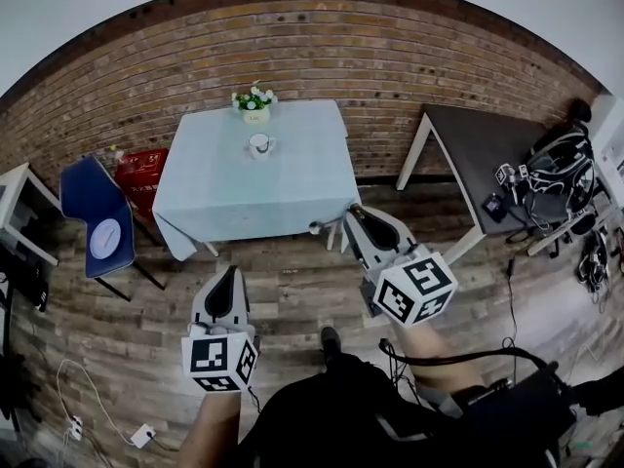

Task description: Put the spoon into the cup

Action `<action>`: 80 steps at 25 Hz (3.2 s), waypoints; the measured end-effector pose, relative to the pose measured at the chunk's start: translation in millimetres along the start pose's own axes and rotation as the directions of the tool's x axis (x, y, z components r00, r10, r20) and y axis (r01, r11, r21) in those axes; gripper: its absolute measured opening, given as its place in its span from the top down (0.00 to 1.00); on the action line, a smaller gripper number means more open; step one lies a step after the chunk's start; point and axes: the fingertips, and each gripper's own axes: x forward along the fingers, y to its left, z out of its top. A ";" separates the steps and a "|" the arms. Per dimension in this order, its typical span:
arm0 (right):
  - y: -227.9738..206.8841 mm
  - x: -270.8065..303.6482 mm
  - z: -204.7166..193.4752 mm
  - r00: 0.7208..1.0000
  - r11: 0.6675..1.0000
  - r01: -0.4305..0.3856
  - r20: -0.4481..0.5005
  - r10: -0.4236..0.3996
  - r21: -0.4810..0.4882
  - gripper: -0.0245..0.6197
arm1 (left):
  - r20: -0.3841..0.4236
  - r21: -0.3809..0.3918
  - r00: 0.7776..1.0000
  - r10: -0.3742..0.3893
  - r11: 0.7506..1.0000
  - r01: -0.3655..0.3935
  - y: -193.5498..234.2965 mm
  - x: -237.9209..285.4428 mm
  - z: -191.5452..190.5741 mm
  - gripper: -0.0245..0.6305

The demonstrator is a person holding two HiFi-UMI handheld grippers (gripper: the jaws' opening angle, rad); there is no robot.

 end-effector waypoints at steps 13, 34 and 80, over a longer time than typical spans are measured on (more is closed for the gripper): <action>-89.5 62.8 0.9 0.999 0.998 -0.037 -0.015 0.038 0.051 0.88 | -0.046 0.026 0.998 0.047 0.999 -0.046 -3.5 115.6 3.1 0.95; -163.1 140.0 -10.7 0.996 0.992 -0.083 -0.016 0.085 0.093 0.88 | -0.091 0.039 0.993 0.071 0.997 -0.067 2.3 216.6 -5.6 0.95; -195.6 419.6 -11.5 0.994 0.992 0.083 -0.082 -0.075 0.094 0.88 | -0.090 -0.046 0.996 -0.025 0.999 0.021 223.2 398.1 -1.6 0.95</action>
